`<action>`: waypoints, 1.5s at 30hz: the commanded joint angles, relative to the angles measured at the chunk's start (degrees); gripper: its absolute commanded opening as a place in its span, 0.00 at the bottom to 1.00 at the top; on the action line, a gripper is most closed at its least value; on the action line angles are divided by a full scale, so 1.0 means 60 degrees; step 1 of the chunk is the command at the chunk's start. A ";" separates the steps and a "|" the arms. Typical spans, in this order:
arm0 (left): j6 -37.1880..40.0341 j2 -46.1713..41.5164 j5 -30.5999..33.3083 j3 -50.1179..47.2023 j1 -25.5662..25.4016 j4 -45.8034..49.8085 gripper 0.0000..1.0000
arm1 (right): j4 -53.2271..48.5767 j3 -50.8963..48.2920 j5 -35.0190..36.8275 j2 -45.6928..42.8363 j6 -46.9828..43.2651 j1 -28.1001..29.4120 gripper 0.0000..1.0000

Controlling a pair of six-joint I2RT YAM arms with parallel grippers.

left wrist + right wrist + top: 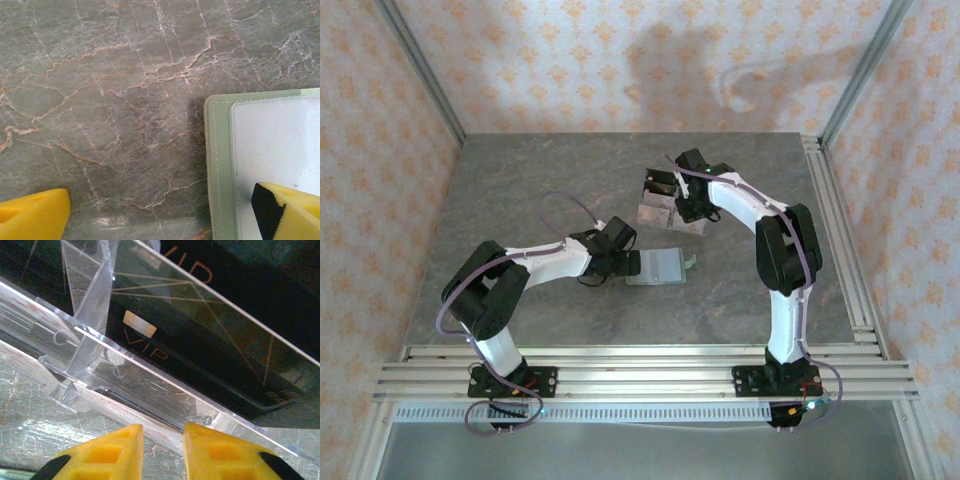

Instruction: Put the credit cards into the card holder

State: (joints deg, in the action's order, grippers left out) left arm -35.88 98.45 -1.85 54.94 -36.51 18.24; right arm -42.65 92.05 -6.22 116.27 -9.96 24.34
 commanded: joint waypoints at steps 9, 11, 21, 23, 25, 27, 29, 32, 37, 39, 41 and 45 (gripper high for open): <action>0.0076 0.0253 0.0220 0.0164 -0.0025 0.0094 0.95 | -0.0650 -0.0343 -0.0388 -0.0733 -0.0194 0.0629 0.26; 0.0076 0.0269 0.0220 0.0169 -0.0023 0.0105 0.95 | -0.0474 -0.0329 -0.0114 -0.0837 -0.0241 0.0626 0.27; 0.0076 0.0276 0.0235 0.0217 -0.0023 0.0158 0.95 | 0.0019 -0.0239 0.0411 -0.0594 -0.1266 0.0737 0.31; 0.0065 0.0267 0.0249 0.0226 -0.0023 0.0182 0.95 | 0.0048 -0.0199 0.0381 -0.0449 -0.1324 0.0737 0.31; 0.0087 0.0255 0.0247 0.0246 -0.0024 0.0212 0.95 | 0.0087 -0.0168 0.0342 -0.0308 -0.1373 0.0749 0.31; 0.0091 0.0257 0.0262 0.0248 -0.0023 0.0227 0.95 | 0.0112 -0.0129 0.0333 -0.0194 -0.1409 0.0770 0.31; 0.0091 0.0239 0.0258 0.0250 -0.0025 0.0243 0.95 | 0.0136 -0.0056 0.0277 -0.0102 -0.1416 0.0763 0.30; 0.0091 0.0255 0.0263 0.0268 -0.0023 0.0241 0.95 | 0.0089 0.0050 0.0195 0.0065 -0.1433 0.0803 0.30; 0.0076 0.0263 0.0264 0.0260 -0.0031 0.0216 0.95 | 0.0002 0.0041 0.0157 0.0178 -0.1504 0.0836 0.28; 0.0062 0.0268 0.0249 0.0249 -0.0023 0.0226 0.95 | -0.0010 -0.0016 0.0181 0.0151 -0.1519 0.0837 0.25; 0.0062 0.0276 0.0247 0.0246 -0.0023 0.0203 0.95 | -0.0009 -0.0034 0.0186 0.0135 -0.1530 0.0837 0.23; 0.0047 0.0290 0.0235 0.0234 -0.0023 0.0177 0.95 | -0.0065 -0.0020 0.0029 0.0133 -0.1563 0.0836 0.13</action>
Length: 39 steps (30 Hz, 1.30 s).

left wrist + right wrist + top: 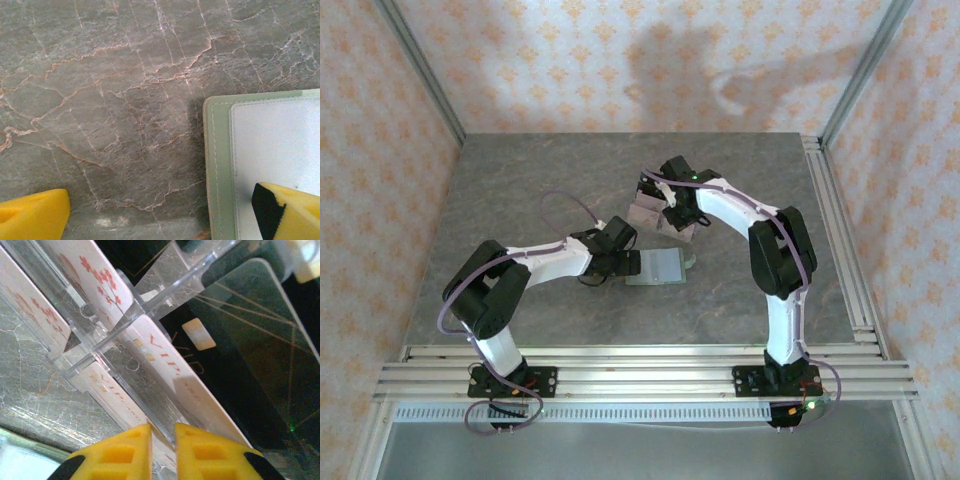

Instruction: Put the credit cards into the card holder

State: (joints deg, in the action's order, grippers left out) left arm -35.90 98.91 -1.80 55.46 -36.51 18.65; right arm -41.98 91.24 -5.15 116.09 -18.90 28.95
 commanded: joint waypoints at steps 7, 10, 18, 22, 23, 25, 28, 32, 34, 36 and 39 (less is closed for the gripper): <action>0.0051 0.0211 0.0227 0.0130 -0.0023 0.0099 0.95 | -0.0535 0.0307 -0.0448 0.0286 -0.0249 0.0068 0.00; 0.0064 0.0209 0.0226 0.0109 -0.0027 0.0098 0.95 | -0.0629 0.0375 -0.0480 0.0251 -0.0274 0.0079 0.00; 0.0058 0.0228 0.0205 0.0105 -0.0024 0.0042 0.95 | -0.0842 0.0636 -0.0693 0.0112 -0.0264 0.0079 0.00; 0.0051 0.0258 0.0175 0.0102 -0.0023 0.0022 0.95 | -0.0996 0.0767 -0.0768 0.0385 -0.0319 0.0069 0.18; 0.0051 0.0265 0.0183 0.0091 -0.0023 0.0025 0.95 | -0.1015 0.0780 -0.0773 0.0450 -0.0329 0.0076 0.19; 0.0051 0.0258 0.0183 0.0095 -0.0023 0.0030 0.95 | -0.1024 0.0804 -0.0784 0.0541 -0.0337 0.0075 0.21; 0.0065 0.0273 0.0187 0.0113 -0.0024 0.0031 0.95 | -0.1042 0.0833 -0.0838 0.0658 -0.0315 0.0075 0.21; 0.0062 0.0273 0.0184 0.0104 -0.0024 0.0027 0.95 | -0.1100 0.0906 -0.0813 0.0752 -0.0293 0.0070 0.19; 0.0064 0.0273 0.0183 0.0109 -0.0023 0.0012 0.95 | -0.1098 0.0934 -0.0799 0.0749 -0.0279 0.0079 0.19; 0.0065 0.0272 0.0183 0.0096 -0.0024 0.0014 0.95 | -0.1133 0.1013 -0.0766 0.0720 -0.0269 0.0068 0.20; 0.0065 0.0308 0.0158 0.0115 -0.0019 0.0016 0.95 | -0.1191 0.1179 -0.0764 0.0734 -0.0264 0.0079 0.21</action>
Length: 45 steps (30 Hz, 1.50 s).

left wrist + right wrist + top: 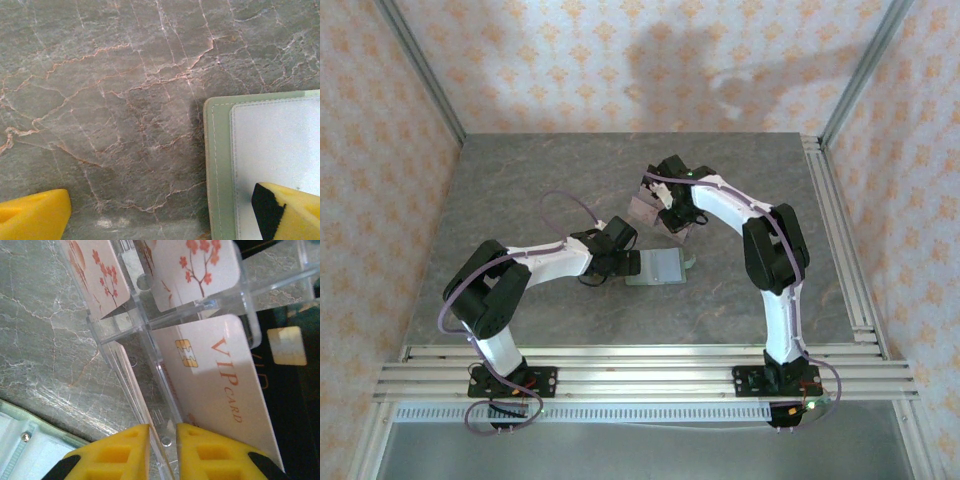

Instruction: Put the credit cards into the card holder

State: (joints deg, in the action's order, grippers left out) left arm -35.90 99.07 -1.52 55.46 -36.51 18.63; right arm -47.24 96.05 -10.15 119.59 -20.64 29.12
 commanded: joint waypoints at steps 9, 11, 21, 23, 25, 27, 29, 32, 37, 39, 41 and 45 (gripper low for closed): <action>0.0051 0.0248 0.0107 0.0097 -0.0024 0.0016 0.95 | -0.0437 0.0618 0.0008 0.0239 0.0071 0.0039 0.19; 0.0050 0.0261 0.0105 0.0092 -0.0023 0.0024 0.95 | -0.0445 0.0596 -0.0002 0.0232 0.0069 0.0039 0.18; 0.0051 0.0248 0.0098 0.0089 -0.0023 0.0022 0.95 | -0.0607 0.0628 -0.0127 0.0181 0.0013 0.0040 0.00; 0.0051 0.0239 0.0092 0.0088 -0.0025 0.0040 0.95 | -0.0719 0.0746 -0.0153 0.0113 -0.0002 0.0040 0.00; 0.0064 0.0233 0.0088 0.0106 -0.0023 0.0029 0.95 | -0.0832 0.0862 -0.0210 0.0040 -0.0016 0.0039 0.00; 0.0065 0.0234 0.0077 0.0117 -0.0012 0.0057 0.95 | -0.0947 0.1004 -0.0263 -0.0074 -0.0033 0.0042 0.00; 0.0065 0.0218 0.0086 0.0130 -0.0027 0.0077 0.95 | -0.1085 0.1160 -0.0315 -0.0230 -0.0031 0.0039 0.00; 0.0058 0.0180 0.0099 0.0153 -0.0023 0.0114 0.95 | -0.1191 0.1283 -0.0387 -0.0508 -0.0009 0.0039 0.00; 0.0112 -0.0073 0.0356 0.0188 -0.0009 0.0338 0.96 | -0.1406 0.1510 -0.0641 -0.0991 0.0111 0.0039 0.00; 0.0160 -0.0263 0.0510 0.0206 0.0006 0.0470 0.97 | -0.1413 0.1517 -0.0780 -0.1281 0.0248 0.0039 0.00; 0.0208 -0.0473 0.0615 0.0210 0.0070 0.0614 0.97 | -0.1357 0.1454 -0.0893 -0.1676 0.0529 0.0039 0.00; 0.0380 -0.0938 0.0772 0.0232 0.0152 0.0919 0.97 | -0.1127 0.1052 -0.0977 -0.2398 0.1588 0.0050 0.00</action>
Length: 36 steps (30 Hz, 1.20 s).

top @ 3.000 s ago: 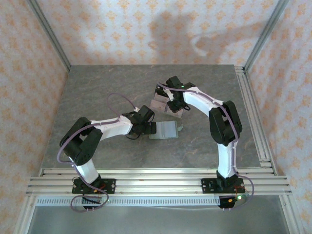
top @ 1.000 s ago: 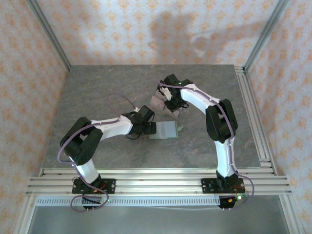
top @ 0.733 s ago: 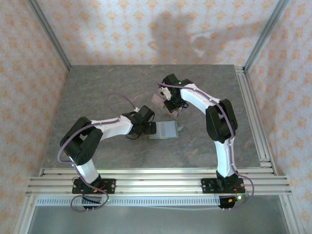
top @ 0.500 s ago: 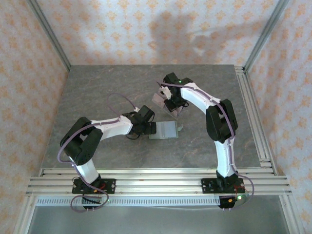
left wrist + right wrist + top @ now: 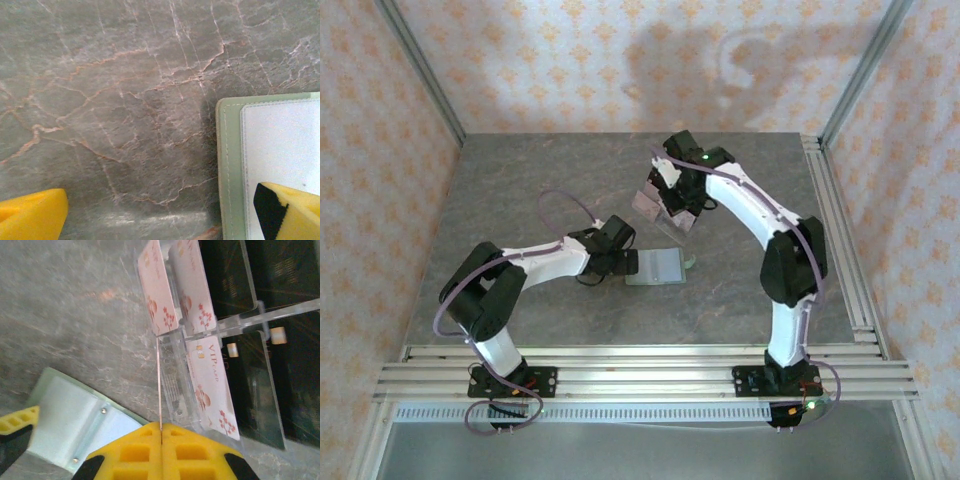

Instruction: Put the credit cards into the card holder

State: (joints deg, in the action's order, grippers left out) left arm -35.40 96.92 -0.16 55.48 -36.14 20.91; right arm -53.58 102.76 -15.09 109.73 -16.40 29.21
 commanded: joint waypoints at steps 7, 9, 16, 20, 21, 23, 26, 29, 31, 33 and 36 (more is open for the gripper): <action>0.0558 -0.1183 0.0148 0.0266 0.0069 0.0702 0.98 | 0.2381 -0.3353 -0.1284 -0.2891 0.3690 0.0025 0.00; 0.0635 -0.1158 -0.0023 0.0260 0.0040 0.0626 0.98 | 0.3276 -0.4448 -0.1556 -0.3467 0.4436 0.0037 0.00; 0.0743 -0.0755 -0.0076 0.0336 -0.0247 0.0553 0.99 | 0.6271 -0.7561 -0.2435 -0.4698 0.6540 0.0025 0.00; 0.0743 -0.0533 -0.0083 0.0347 -0.0275 0.0399 0.99 | 0.7728 -0.8560 -0.3179 -0.4625 0.7343 0.0025 0.00; 0.0743 -0.0458 -0.0076 0.0365 -0.0290 0.0384 0.99 | 0.7929 -0.8695 -0.3259 -0.4561 0.7444 0.0032 0.00; 0.0743 -0.0308 -0.0063 0.0405 -0.0306 0.0328 0.99 | 0.8310 -0.8938 -0.3430 -0.4406 0.7514 0.0025 0.00; 0.0930 -0.0111 0.0037 0.0479 -0.0310 0.0349 1.00 | 0.8534 -0.9141 -0.3563 -0.4252 0.7403 0.0024 0.00; 0.1034 0.0035 0.0207 0.0508 -0.0346 0.0487 1.00 | 0.8862 -0.9363 -0.3679 -0.4112 0.7307 0.0010 0.00; 0.1029 0.0109 0.0351 0.0507 -0.0349 0.0606 1.00 | 0.9162 -0.9512 -0.3810 -0.3997 0.7320 -0.0034 0.00; 0.1015 0.0146 0.0516 0.0489 -0.0349 0.0783 1.00 | 0.9459 -0.9669 -0.3929 -0.3852 0.7404 -0.0089 0.00; 0.0992 0.0112 0.0681 0.0333 -0.0355 0.0899 1.00 | 0.9946 -0.9892 -0.4092 -0.3637 0.7577 -0.0187 0.00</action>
State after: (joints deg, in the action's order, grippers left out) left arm -30.11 97.03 0.71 56.99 -37.89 23.77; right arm 0.93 44.82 -37.95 86.74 27.79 28.77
